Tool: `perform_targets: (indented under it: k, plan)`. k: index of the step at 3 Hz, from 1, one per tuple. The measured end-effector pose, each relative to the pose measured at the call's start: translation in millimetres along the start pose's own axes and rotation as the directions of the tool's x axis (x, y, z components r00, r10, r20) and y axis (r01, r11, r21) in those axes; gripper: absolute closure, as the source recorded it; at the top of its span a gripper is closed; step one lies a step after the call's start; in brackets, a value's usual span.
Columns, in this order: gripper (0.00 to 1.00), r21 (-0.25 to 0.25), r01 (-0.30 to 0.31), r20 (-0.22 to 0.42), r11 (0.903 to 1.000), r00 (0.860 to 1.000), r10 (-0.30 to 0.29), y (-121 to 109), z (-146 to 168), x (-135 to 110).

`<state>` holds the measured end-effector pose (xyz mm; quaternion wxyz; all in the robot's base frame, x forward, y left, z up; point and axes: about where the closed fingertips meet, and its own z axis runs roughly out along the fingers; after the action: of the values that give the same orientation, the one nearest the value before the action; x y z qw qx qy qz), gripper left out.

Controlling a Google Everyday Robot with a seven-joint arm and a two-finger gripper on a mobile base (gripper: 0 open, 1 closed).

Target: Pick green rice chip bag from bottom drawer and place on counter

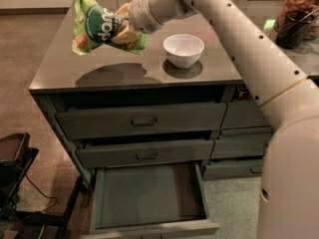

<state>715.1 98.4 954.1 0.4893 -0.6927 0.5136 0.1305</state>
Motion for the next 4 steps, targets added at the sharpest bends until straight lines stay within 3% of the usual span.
perform_targets:
  k: [2,4]
  plan:
    - [1.0,-0.066,-0.041,-0.071,0.997,0.997,0.037,5.0,53.3,64.9]
    - [0.59,-0.068,-0.044,-0.074,0.9967,0.997,0.039,5.4,55.4,67.8]
